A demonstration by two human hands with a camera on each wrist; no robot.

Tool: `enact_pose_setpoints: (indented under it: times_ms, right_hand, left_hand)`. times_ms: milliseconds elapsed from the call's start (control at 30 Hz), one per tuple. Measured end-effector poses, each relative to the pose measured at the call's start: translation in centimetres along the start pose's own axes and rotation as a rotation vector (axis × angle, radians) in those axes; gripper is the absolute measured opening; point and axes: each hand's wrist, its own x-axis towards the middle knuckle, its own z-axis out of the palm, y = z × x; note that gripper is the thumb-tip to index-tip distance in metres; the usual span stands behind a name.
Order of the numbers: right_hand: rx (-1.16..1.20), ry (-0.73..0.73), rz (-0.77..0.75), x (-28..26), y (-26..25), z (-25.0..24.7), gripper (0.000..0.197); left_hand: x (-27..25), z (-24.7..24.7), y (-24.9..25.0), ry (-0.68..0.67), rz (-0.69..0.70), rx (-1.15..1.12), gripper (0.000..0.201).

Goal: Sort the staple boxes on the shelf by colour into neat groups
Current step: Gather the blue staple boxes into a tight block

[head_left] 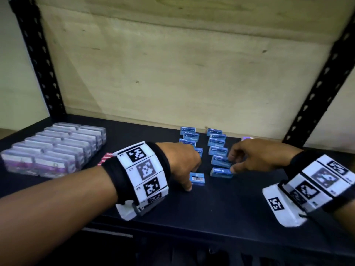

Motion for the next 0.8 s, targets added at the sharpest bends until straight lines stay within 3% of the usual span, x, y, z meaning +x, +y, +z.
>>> enact_pose_setpoints:
  times_ms: [400,500,567,800]
  right_hand:
    - [-0.028,0.049,-0.069,-1.2,-1.0,0.9,0.003]
    - [-0.034,0.019,-0.036,-1.5,-1.5,1.0,0.019]
    - [-0.097,0.012,-0.018,-1.5,-2.0,1.3,0.025]
    - [-0.032,0.042,-0.039,-4.7,-3.4,2.0,0.010]
  left_hand:
    - [-1.1,1.0,0.8,0.030,-0.014,-0.019,0.026]
    - [-2.1,1.3,0.9,0.026,-0.018,-0.070,0.024]
    - [-2.8,1.6,0.9,0.055,-0.033,-0.092,0.022]
    - [-4.7,5.2,-0.1,0.229,-0.021,-0.269,0.025]
